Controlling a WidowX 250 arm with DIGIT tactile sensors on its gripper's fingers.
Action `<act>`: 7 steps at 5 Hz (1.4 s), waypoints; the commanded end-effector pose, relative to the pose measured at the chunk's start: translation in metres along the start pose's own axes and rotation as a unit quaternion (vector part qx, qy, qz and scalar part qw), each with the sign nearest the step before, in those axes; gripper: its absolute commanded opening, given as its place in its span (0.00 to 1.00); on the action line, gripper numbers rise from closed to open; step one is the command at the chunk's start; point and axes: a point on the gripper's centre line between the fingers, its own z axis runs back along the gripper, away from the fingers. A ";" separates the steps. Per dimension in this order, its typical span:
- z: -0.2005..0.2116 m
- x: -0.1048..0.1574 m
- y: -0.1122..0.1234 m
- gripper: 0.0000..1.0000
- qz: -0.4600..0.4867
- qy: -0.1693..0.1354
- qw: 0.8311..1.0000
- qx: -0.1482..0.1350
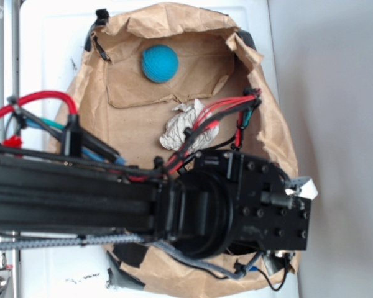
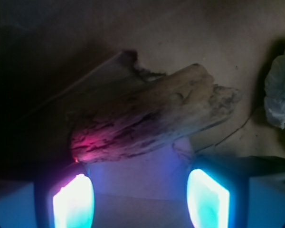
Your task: Grab the wood chip.
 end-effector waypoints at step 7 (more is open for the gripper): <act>0.097 -0.010 0.045 1.00 -0.183 -0.159 0.965 -0.103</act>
